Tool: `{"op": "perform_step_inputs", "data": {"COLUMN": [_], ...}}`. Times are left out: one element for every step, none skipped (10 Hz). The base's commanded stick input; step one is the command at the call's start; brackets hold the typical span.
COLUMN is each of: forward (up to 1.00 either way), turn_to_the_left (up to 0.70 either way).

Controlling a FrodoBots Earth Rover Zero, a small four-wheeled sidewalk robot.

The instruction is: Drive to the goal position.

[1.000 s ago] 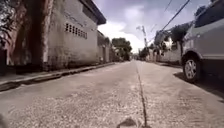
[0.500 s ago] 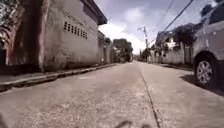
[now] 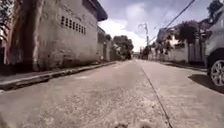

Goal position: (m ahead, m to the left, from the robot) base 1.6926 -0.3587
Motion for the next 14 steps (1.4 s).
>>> {"op": "perform_step_inputs", "data": {"forward": [0.85, 0.85, 0.85, 0.85, 0.85, 0.85, 0.85, 0.85, 0.85, 0.85, 0.85, 0.85, 0.85, 0.85], "turn_to_the_left": [0.01, 0.01, 0.01, 0.01, 0.01, 0.01, 0.01, 0.01, 0.01, 0.01, 0.01, 0.01, 0.01, 0.01]}}
